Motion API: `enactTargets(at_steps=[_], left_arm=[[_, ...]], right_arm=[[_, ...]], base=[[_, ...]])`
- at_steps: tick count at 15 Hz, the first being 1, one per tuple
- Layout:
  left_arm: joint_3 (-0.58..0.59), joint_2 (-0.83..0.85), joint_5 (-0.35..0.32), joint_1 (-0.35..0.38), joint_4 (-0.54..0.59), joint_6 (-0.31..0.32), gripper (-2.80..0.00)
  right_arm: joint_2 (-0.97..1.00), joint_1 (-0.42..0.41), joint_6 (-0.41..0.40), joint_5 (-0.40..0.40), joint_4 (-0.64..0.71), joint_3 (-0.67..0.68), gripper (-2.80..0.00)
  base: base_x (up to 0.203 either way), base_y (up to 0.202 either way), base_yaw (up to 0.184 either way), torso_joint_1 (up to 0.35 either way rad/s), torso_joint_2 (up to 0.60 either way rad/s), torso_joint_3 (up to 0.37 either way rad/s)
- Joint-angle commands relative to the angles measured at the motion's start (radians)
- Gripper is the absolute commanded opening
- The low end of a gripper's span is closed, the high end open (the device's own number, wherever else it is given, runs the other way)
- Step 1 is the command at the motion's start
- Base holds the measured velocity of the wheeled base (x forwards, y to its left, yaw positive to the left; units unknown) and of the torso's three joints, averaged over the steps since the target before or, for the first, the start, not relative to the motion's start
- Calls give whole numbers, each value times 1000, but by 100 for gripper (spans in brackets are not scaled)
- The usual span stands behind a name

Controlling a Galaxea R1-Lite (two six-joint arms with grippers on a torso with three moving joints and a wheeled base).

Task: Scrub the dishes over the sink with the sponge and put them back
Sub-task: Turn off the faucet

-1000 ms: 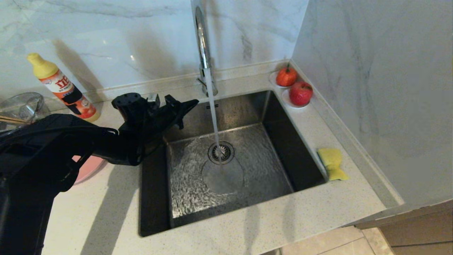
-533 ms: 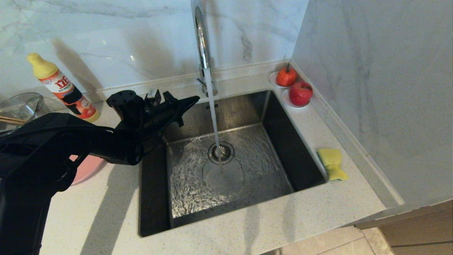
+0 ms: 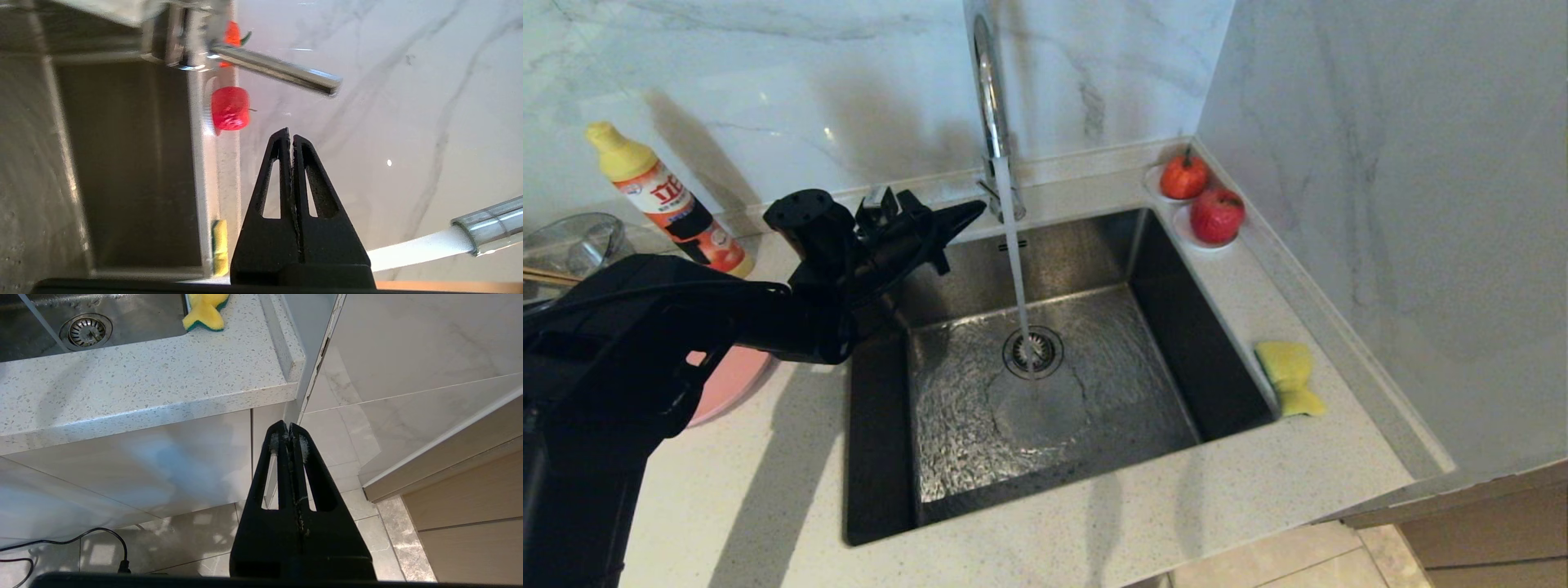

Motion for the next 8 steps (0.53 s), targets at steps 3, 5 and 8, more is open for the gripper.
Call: enactTargets(at_steps=[3, 5, 8], left_arm=[[-117, 44, 3, -7, 29, -63, -280], [-189, 71, 8, -10, 75, -70, -280], [-290, 112, 21, -10, 153, -73, -280]], right_arm=[[2, 0, 0, 0, -1, 0, -280], [2, 0, 0, 1, 1, 0, -280], [2, 0, 0, 0, -1, 0, -280]], base=[[0, 0, 0, 0, 0, 0], [0, 0, 0, 0, 0, 0], [0, 0, 0, 0, 0, 0]])
